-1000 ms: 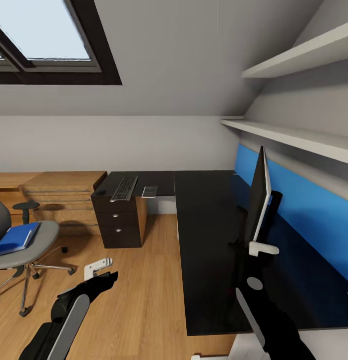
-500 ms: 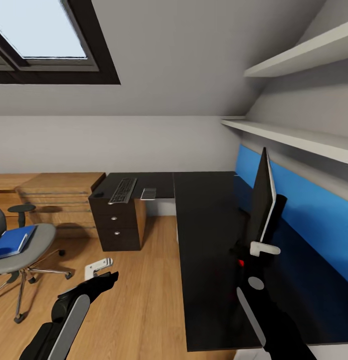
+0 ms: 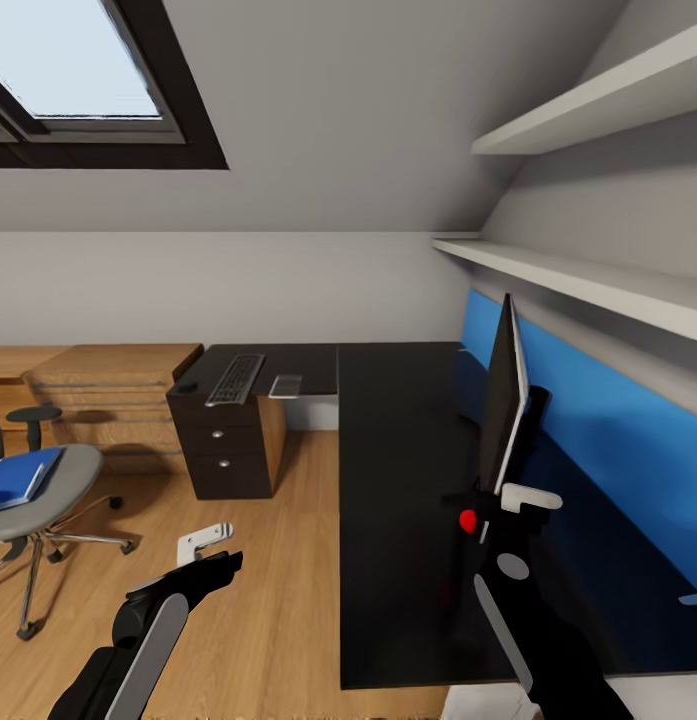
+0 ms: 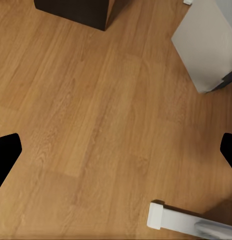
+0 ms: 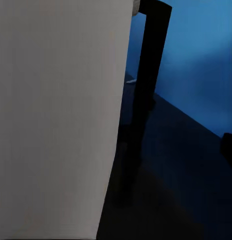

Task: In the bedroom, organize the workspace by keeping the computer under the desk, ensuring the monitor is on the desk, placing the keyboard on the desk next to the monitor, placing the mouse on the desk next to the keyboard, moving the folder from the swivel chair onto the desk next to the mouse, stacking the notebook on top of the folder with the pen on top of the notebook, and positioning the swivel chair next to the desk.

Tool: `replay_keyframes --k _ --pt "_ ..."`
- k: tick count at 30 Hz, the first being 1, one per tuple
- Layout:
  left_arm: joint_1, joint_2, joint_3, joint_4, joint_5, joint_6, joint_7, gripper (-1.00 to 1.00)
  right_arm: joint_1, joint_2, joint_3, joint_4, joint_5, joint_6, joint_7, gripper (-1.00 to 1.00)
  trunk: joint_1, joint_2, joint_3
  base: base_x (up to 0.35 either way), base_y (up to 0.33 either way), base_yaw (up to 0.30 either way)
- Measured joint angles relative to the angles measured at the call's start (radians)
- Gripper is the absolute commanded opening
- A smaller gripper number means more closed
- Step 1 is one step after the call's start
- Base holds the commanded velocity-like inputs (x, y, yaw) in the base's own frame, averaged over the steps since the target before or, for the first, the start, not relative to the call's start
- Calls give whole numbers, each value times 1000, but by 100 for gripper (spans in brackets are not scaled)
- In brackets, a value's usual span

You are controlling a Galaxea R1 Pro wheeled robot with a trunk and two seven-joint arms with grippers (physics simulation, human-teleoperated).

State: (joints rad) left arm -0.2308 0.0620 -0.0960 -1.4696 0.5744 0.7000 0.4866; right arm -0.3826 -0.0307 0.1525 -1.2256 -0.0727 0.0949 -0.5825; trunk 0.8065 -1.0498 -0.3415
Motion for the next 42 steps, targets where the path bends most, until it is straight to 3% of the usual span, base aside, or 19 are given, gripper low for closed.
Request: replay_keyframes --k 20,42 --pt "0 1 1 -3 0 -4 -8 100 0 0 0 -2 3 0 -1 100 0 0 0 -9 -164 0" --pt "0 1 1 -3 1 -2 -5 100 0 0 4 -15 6 -9 0 100 0 0 0 -25 -16 0"
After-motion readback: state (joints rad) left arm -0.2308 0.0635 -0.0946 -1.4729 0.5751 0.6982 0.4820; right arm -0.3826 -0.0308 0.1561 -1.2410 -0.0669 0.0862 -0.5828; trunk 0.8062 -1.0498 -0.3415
